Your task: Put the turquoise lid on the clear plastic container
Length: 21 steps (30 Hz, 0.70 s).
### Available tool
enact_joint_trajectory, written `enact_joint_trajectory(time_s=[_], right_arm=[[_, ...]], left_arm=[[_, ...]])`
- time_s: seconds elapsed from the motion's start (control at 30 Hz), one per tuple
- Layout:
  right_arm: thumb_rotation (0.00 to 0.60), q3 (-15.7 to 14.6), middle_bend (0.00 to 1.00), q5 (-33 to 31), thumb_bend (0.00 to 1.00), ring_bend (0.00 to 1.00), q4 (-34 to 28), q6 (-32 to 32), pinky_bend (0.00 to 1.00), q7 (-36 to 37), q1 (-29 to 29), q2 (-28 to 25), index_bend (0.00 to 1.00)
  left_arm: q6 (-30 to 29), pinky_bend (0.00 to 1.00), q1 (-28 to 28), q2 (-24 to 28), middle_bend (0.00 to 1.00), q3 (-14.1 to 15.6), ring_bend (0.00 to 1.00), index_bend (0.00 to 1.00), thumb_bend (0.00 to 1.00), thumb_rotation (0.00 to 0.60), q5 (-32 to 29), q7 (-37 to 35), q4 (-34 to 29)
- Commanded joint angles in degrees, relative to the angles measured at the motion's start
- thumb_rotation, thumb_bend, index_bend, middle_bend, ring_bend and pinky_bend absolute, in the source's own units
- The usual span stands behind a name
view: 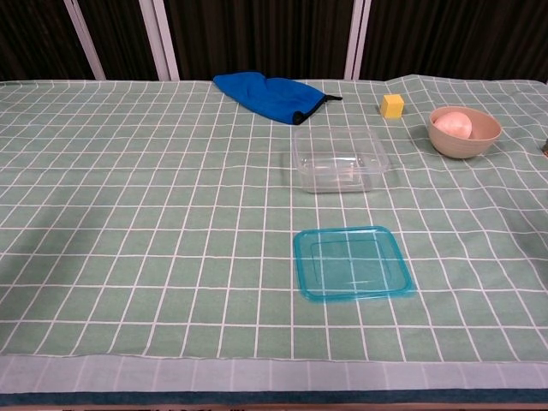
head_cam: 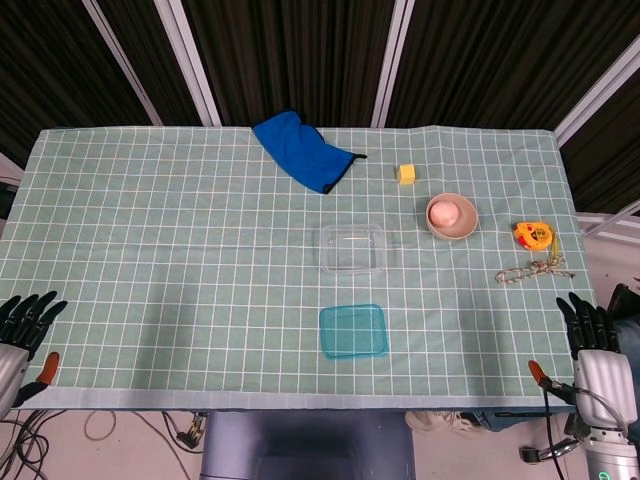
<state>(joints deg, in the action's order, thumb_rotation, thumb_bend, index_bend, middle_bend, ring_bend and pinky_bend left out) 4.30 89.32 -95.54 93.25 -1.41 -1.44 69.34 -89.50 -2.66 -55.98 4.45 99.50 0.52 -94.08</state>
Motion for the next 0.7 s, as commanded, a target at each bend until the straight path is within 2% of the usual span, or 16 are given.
enact_joint_trajectory(time_s=[0.03, 0.27, 0.4, 0.57, 0.7], right_arm=[[0.6, -0.14, 0.05, 0.27, 0.26, 0.0, 0.21, -0.08, 0.0, 0.09, 0.08, -0.07, 0.0], [0.6, -1.16, 0.05, 2.35, 0.25, 0.0, -0.32, -0.43, 0.0, 2.09, 0.41, -1.05, 0.0], [0.6, -3.17, 0.05, 4.8, 0.17, 0.0, -3.48, -2.8, 0.0, 4.04, 1.21, -5.06, 0.0], [0.6, -3.13, 0.05, 3.7, 0.16, 0.0, -14.82, -11.89, 0.0, -2.13, 5.83, -13.96, 0.0], [0.6, -0.6, 0.05, -5.42, 0.16, 0.0, -23.92, -23.47, 0.0, -8.49, 12.22, -19.41, 0.0]], left_arm=[[-0.11, 0.0, 0.02, 0.0, 0.0, -0.03, 0.0, 0.06, 0.52, 0.6, 0.03, -0.01, -0.03], [-0.29, 0.0, 0.06, 0.08, 0.0, -0.16, 0.0, 0.06, 0.53, 0.6, -0.13, -0.24, -0.22], [-0.47, 0.0, 0.16, 0.22, 0.0, -0.39, 0.0, 0.06, 0.52, 0.6, -0.7, -0.72, -0.6], [-0.15, 0.0, 0.16, 0.25, 0.0, -0.15, 0.0, 0.06, 0.52, 0.6, -0.53, -0.55, -0.9], [-0.5, 0.0, 0.33, 0.29, 0.0, -0.22, 0.0, 0.06, 0.53, 0.6, -0.59, -0.64, -1.23]])
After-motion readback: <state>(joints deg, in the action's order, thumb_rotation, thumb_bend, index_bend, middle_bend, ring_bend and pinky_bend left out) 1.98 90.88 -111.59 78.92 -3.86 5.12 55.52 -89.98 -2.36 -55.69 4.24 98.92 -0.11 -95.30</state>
